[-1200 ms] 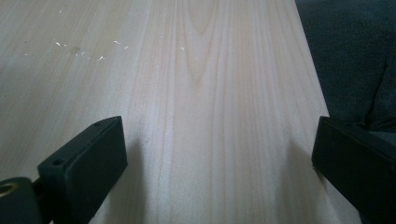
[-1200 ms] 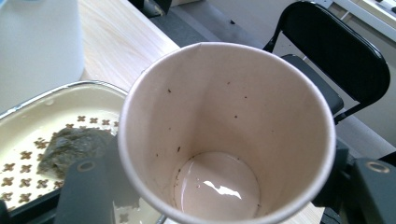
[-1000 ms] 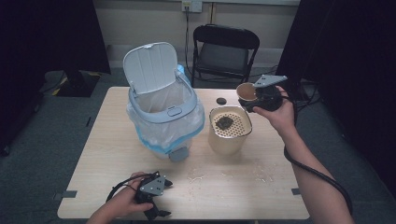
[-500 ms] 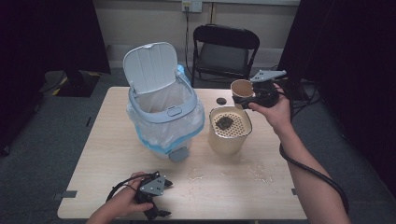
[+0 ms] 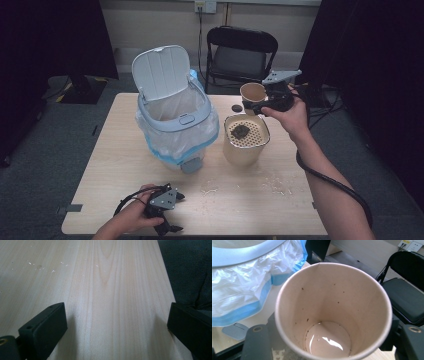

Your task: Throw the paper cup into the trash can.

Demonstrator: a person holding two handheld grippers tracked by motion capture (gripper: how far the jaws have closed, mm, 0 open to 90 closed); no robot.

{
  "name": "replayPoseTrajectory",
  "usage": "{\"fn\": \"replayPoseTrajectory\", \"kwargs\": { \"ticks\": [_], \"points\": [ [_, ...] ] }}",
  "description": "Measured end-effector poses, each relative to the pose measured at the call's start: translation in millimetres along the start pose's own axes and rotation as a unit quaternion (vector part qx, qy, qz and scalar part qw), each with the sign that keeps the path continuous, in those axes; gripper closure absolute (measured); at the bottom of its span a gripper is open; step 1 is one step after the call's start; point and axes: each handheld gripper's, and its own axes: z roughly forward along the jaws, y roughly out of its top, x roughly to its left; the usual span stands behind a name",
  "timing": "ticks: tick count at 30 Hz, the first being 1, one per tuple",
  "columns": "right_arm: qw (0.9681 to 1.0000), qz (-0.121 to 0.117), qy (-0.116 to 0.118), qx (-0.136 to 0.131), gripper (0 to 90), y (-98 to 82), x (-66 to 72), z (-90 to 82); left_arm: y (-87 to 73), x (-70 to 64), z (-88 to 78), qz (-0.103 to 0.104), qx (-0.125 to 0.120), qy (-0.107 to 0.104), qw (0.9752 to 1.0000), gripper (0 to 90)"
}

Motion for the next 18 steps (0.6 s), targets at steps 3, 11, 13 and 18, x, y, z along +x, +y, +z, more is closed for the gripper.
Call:
{"fn": "replayPoseTrajectory", "kwargs": {
  "ticks": [3,11,13,18],
  "points": [
    [1.0,0.0,0.005,-0.003,29.7,3.8,1.6,0.2,0.0,0.0,0.1,0.0,-0.001,0.0,1.0,2.0],
    [0.9999,-0.005,0.014,-0.006,29.7,18.1,6.8,0.5,0.1,0.0,0.2,0.0,-0.001,-0.002,1.0,1.8],
    [0.9998,-0.004,0.019,-0.009,29.7,21.3,8.3,0.4,0.2,0.0,0.2,0.0,-0.001,-0.002,1.0,1.8],
    [0.9995,-0.007,0.026,-0.014,29.7,29.3,12.1,0.3,0.2,0.0,0.3,0.0,-0.001,-0.002,1.0,1.8]
  ]
}}
